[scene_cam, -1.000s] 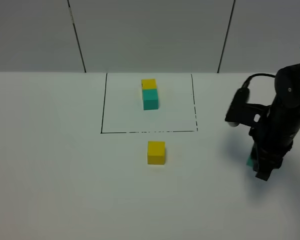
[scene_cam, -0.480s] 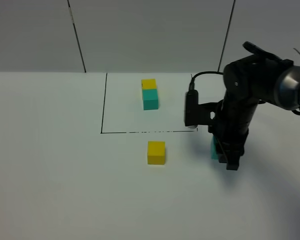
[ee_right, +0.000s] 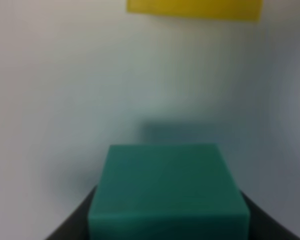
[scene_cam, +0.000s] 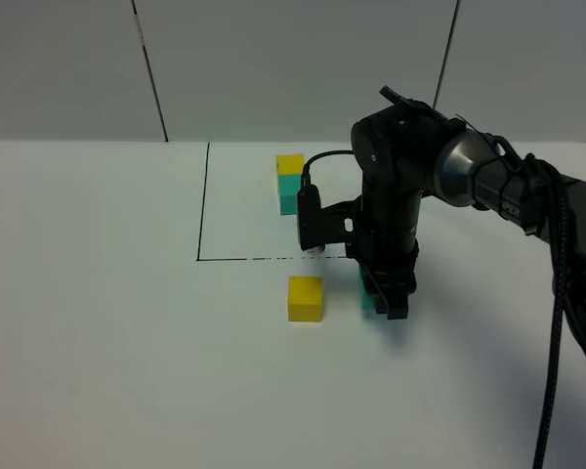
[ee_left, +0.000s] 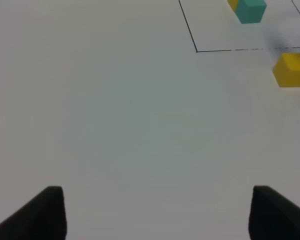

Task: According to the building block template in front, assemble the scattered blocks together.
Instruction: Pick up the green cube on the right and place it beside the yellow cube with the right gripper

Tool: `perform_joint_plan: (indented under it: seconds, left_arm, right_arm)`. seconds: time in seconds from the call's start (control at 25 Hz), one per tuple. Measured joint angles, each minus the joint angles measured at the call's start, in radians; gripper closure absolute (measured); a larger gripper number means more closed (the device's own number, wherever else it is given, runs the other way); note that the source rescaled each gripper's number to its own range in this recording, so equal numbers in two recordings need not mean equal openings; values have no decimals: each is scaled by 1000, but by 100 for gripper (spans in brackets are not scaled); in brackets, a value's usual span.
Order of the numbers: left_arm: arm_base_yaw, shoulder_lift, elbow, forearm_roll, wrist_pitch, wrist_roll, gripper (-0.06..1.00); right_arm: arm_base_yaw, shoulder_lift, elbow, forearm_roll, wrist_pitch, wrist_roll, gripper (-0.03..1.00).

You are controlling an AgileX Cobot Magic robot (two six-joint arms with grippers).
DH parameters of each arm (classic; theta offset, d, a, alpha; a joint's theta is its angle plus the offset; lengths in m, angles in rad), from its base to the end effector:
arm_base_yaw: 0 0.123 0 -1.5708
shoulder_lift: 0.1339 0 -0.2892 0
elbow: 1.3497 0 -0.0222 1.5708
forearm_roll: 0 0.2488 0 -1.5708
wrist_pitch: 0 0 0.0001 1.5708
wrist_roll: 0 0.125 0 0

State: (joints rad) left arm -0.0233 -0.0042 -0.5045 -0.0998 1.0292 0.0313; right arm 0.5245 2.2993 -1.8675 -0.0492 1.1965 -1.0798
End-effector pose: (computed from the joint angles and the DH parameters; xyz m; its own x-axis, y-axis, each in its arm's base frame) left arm 0.0195 -0.0111 0.2663 -0.4197 -0.0104 -0.9076 0.0923 0.9943 -0.0541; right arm 0.4053 0.2279 0.1232 0.0501 -0.9984 0.0270 -0.9975 -0.0514 -0.0476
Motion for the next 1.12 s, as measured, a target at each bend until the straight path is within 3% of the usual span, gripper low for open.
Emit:
perform_joint_plan:
  seconds: [0.56, 1.12]
  left_arm:
    - [0, 0, 0, -1, 0, -2, 7]
    - [0, 0, 0, -1, 0, -2, 7]
  right_arm:
    - [41, 39, -20, -8, -84, 46, 81]
    - [43, 86, -22, -10, -81, 143, 81]
